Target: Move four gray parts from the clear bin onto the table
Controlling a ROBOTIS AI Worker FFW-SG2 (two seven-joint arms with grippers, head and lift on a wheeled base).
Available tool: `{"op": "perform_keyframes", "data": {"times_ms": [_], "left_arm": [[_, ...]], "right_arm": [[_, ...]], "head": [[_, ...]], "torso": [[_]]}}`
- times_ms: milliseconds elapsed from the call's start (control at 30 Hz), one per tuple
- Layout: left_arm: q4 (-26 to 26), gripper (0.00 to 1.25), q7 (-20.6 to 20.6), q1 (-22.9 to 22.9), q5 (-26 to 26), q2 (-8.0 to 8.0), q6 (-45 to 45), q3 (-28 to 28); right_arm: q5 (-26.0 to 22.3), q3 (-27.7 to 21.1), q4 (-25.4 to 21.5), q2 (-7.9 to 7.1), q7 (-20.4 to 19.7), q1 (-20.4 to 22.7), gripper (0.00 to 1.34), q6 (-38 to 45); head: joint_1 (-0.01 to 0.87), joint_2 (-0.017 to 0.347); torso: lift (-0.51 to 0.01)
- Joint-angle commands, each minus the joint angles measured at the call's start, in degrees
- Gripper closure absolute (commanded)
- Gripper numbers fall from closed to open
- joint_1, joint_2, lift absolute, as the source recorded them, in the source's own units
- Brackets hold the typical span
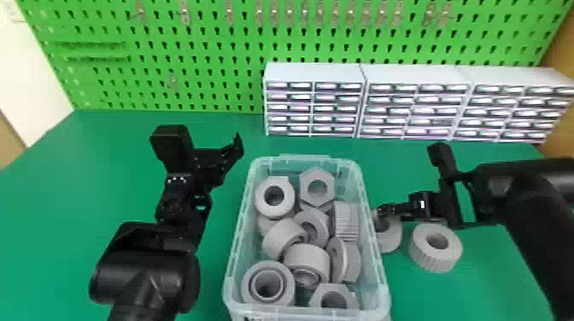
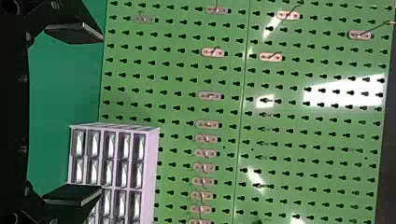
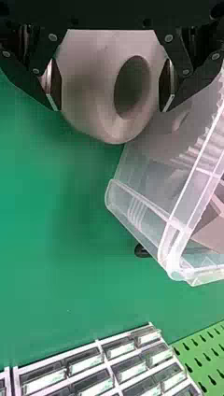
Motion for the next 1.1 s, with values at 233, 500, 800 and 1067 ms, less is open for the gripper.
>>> {"op": "perform_keyframes", "data": {"times_ms": [233,500,800,1067], "left_arm": [[0.00,0.14,0.00,0.34,0.00,0.00,-0.01,0.26],[0.00,0.14,0.00,0.43,-0.26,0.00,-0.01,0.35],[0.00,0.14,0.00,0.60,-0.26,0.00,-0.01,0.44],[0.00,0.14,0.00,0.60,-0.26,0.00,0.08,0.44]], "right_arm": [[5.33,0.12,-3.96,0.26,-0.05,0.02,0.45,1.67],[12.63,-0.32,-11.26,0.87,-0.05,0.73,0.45,2.72],[17.73,-0.32,-20.48,1.49,-0.05,1.69,0.45,3.16],[17.46,-0.41,-28.66,1.75,-2.86,2.75,0.45,2.02]], "head": [[0.693,0.072],[0.693,0.072],[0.693,0.072],[0.693,0.072]], "torso": [[-0.052],[-0.052],[-0.052],[-0.052]]}}
